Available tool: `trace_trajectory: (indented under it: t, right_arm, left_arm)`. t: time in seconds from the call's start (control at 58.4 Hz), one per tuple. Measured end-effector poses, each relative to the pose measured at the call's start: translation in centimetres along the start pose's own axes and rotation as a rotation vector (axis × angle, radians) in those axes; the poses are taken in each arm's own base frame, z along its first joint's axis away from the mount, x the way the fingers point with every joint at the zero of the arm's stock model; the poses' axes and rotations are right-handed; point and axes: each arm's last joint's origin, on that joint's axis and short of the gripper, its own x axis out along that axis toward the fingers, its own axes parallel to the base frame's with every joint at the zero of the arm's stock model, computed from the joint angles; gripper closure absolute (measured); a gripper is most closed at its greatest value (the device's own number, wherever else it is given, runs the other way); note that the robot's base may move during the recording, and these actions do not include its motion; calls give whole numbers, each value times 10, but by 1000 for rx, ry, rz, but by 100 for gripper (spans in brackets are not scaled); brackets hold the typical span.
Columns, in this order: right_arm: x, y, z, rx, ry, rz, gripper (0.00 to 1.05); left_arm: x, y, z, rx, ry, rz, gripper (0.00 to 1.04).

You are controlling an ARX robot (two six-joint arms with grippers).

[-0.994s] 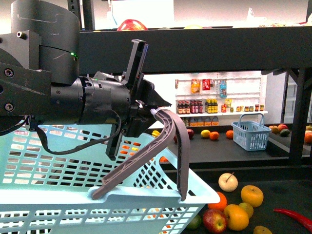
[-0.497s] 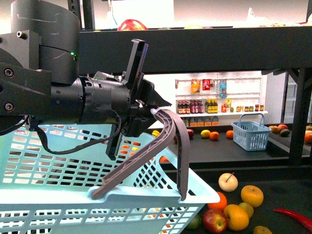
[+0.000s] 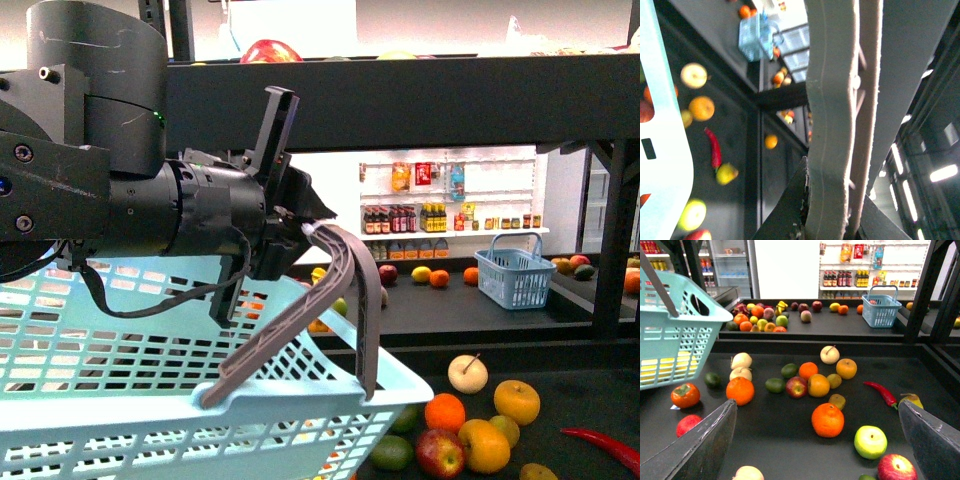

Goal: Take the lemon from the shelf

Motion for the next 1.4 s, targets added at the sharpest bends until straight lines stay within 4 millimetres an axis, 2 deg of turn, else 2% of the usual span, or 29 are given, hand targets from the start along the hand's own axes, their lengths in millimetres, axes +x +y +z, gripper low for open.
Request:
trace_trajectory:
  t: [0.137, 0.308, 0.497, 0.737, 0.942, 1.268, 1.405]
  right_arm:
    - [0, 0, 0, 0, 0, 0, 7]
    - [0, 0, 0, 0, 0, 0, 7]
    - [0, 0, 0, 0, 0, 0, 7]
    - [0, 0, 0, 0, 0, 0, 7]
    - [0, 0, 0, 0, 0, 0, 7]
    - [0, 0, 0, 0, 0, 0, 7]
    - [0, 0, 0, 0, 0, 0, 7]
  left_arm:
    - [-17, 13, 31, -57, -195, -54, 95]
    - [-49, 36, 69, -122, -374, -123, 95]
    - [-101, 59, 126, -128, -571, -187, 95]
    - [-150, 85, 174, -86, -695, -222, 96]
    - [-172, 110, 192, -79, -749, -209, 96]
    - [-177, 149, 193, -175, -731, -143, 96]
    - [-179, 155, 195, -176, -723, -133, 96]
